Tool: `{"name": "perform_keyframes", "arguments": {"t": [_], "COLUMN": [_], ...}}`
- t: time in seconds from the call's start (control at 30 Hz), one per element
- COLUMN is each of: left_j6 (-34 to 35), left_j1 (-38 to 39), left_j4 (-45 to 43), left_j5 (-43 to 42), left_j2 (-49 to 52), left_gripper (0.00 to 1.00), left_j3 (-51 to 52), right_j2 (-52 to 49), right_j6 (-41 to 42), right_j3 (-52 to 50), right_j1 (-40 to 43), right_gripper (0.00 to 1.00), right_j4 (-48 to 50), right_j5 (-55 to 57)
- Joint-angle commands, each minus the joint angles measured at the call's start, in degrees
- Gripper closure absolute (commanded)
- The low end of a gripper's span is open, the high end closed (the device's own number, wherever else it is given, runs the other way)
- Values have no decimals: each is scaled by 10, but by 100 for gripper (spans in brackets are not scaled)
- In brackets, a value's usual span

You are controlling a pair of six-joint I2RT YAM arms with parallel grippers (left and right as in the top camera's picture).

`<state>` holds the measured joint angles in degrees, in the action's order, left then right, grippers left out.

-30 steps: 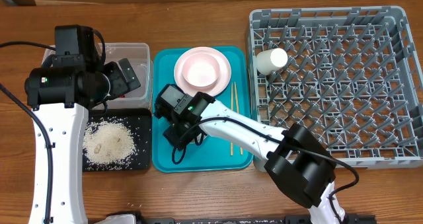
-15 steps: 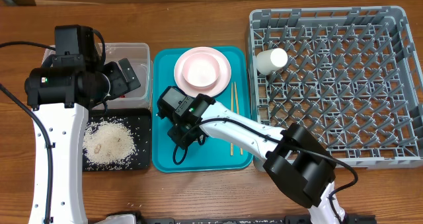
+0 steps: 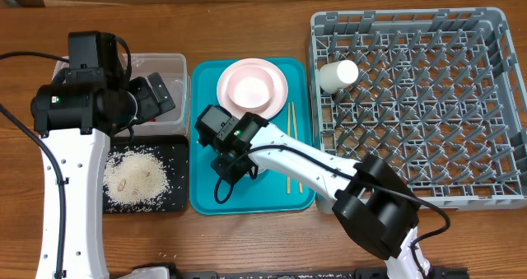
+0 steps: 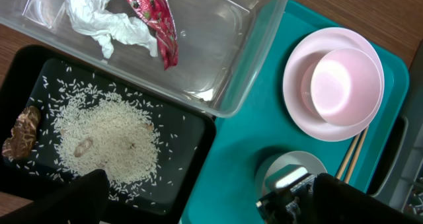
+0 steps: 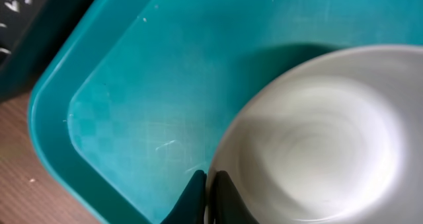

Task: Sort waste into correct bins and load items into the dishwasher
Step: 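Lift the white bowl and carry it right into the dish rack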

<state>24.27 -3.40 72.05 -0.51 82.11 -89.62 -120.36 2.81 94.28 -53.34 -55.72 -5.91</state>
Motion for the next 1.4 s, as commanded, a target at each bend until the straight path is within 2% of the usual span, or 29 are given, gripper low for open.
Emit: {"name": "perform_keyframes", "arguments": {"t": [0.0,0.17,0.33,0.43,0.57,0.77,1.0,1.2,1.37], "left_j6": [2,2,2,2,2,2,2,2,2], "left_j1": [-2,-2,-2,-2,-2,-2,-2,-2,-2], "left_j4": [-1,-1,-1,-1,-1,0,0,-1,-1], "left_j5": [11,11,11,11,11,11,11,11,11], "left_j2": [-1,-1,-1,-1,-1,-1,-1,-1,-1], "left_gripper": [0,0,0,0,0,0,0,0,0], "left_j3": [-5,-5,-5,-5,-5,-5,-5,-5,-5], "right_j2": [34,74,123,139,137,96,4,-71,-117], "right_j6": [6,6,5,1,1,1,2,2,2], "right_j3": [55,129,194,211,213,212,212,212,212], "right_j1": [8,43,132,210,333,498,608,663,686], "right_gripper": [96,96,96,96,96,96,96,96,96], "right_j4": [-27,-76,-93,-73,-29,61,137,167,149], "right_j5": [-17,-17,-43,-113,-270,-497,-685,-789,-799]}}
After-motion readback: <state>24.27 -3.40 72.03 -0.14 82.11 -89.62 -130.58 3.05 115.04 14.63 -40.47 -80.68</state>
